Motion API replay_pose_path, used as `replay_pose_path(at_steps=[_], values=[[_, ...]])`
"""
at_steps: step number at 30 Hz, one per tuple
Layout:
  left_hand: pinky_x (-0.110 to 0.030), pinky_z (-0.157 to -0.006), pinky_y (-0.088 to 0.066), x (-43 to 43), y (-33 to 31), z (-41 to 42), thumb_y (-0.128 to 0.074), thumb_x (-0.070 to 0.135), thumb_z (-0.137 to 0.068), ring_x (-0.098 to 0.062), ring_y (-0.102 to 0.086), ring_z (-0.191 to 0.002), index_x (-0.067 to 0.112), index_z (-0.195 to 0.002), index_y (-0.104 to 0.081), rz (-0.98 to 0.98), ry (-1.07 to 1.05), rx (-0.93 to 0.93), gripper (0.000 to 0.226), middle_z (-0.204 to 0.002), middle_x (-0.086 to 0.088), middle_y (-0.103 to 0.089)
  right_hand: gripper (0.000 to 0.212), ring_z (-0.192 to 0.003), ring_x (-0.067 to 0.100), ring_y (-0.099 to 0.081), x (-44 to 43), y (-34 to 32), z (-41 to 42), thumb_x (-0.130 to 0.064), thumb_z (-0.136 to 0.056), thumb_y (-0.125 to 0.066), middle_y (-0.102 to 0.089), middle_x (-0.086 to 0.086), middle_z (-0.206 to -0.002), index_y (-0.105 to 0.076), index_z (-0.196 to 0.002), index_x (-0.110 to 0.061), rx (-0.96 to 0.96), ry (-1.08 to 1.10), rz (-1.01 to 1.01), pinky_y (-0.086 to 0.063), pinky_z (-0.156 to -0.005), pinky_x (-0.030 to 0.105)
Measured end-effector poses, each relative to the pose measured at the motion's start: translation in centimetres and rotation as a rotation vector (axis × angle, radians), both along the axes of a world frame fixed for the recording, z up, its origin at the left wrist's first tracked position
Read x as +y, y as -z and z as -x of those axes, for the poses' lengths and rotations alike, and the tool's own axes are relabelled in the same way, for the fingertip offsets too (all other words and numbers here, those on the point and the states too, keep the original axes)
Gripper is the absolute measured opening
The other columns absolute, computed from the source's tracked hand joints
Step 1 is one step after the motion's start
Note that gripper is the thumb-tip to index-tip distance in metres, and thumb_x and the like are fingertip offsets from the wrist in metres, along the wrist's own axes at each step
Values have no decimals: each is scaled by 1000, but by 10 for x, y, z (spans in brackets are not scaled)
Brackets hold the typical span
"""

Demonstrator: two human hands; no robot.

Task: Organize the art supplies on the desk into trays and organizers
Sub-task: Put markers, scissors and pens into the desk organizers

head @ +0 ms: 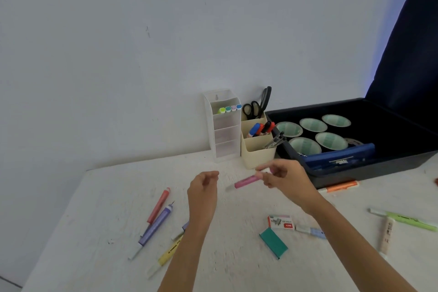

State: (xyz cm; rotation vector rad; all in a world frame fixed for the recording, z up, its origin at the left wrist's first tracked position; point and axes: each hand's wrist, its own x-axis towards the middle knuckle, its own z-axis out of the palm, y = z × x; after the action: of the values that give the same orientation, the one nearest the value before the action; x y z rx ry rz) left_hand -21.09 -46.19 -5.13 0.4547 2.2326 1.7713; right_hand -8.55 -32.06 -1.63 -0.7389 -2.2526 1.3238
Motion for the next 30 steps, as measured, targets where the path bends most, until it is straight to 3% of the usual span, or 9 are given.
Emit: replay_pose_path(at_steps=[5, 10, 12, 19, 21, 22, 24, 27, 30], values=[[-1, -68, -39, 11, -17, 22, -49, 10, -93, -8, -58, -87, 12, -112, -63, -15, -20, 78, 24, -104, -2, -65, 33, -81, 7, -68, -2, -43, 22, -9, -75, -74, -72, -5, -88, -67, -105, -19, 307, 95, 118, -53, -70, 14], [-18, -86, -43, 30, -37, 45, -49, 8, -92, -10, -54, -98, 8, -125, -56, -2, 23, 166, 34, -118, -6, -62, 23, -83, 4, -68, 0, -86, 52, -1, -77, -73, -72, -9, -88, -69, -95, -15, 505, 89, -55, -52, -77, 15], [-15, -87, -39, 40, -45, 53, -51, 7, -91, -14, -55, -105, 6, -128, -53, 18, 42, 199, 38, -122, -9, -60, 21, -82, 2, -67, 2, -94, 67, -2, -76, -73, -71, -6, -89, -69, -93, -14, 513, 89, -167, -51, -79, 13], [-25, -91, -42, 73, -58, 86, -57, 11, -89, -24, -57, -111, 2, -128, -54, 158, 88, 279, 40, -122, -14, -60, 12, -76, -17, -53, 15, -91, 112, 2, -83, -64, -66, -17, -72, -64, -89, -9, 311, -54, -452, -38, -66, 2], [-26, -73, -45, 81, -58, 94, -56, 8, -88, -20, -61, -78, 5, -96, -66, 188, 105, 343, 13, -84, -12, -65, 11, -71, -10, -53, 20, -91, 121, 2, -83, -63, -59, -19, -70, -66, -91, -5, 205, -86, -536, -36, -66, 2], [-18, -59, -39, 84, -58, 97, -55, 6, -88, -14, -50, -59, 8, -74, -59, 205, 96, 374, 15, -64, -5, -54, 11, -71, -5, -53, 21, -93, 125, 2, -83, -63, -59, -17, -71, -68, -91, -4, 157, -113, -577, -36, -68, 5], [-14, -49, -32, 89, -55, 104, -50, 2, -90, -6, -32, -48, 16, -56, -36, 243, 80, 459, 39, -53, 4, -35, 12, -74, 3, -52, 23, -95, 134, 1, -82, -63, -63, -6, -78, -70, -91, -5, 68, -169, -646, -41, -73, 16], [-13, -50, -32, 89, -49, 107, -45, 0, -92, -6, -30, -48, 13, -63, -35, 279, 90, 566, 34, -53, 7, -31, 16, -85, 17, -60, 26, -94, 149, -3, -81, -62, -69, 4, -92, -71, -94, -6, -41, -209, -698, -49, -81, 28], [-17, -48, -32, 88, -41, 111, -44, 2, -94, -7, -29, -46, 10, -76, -40, 283, 121, 621, 20, -53, 8, -31, 17, -86, 22, -62, 29, -90, 161, -4, -80, -62, -70, 8, -89, -73, -93, -6, -98, -207, -743, -46, -77, 26]])
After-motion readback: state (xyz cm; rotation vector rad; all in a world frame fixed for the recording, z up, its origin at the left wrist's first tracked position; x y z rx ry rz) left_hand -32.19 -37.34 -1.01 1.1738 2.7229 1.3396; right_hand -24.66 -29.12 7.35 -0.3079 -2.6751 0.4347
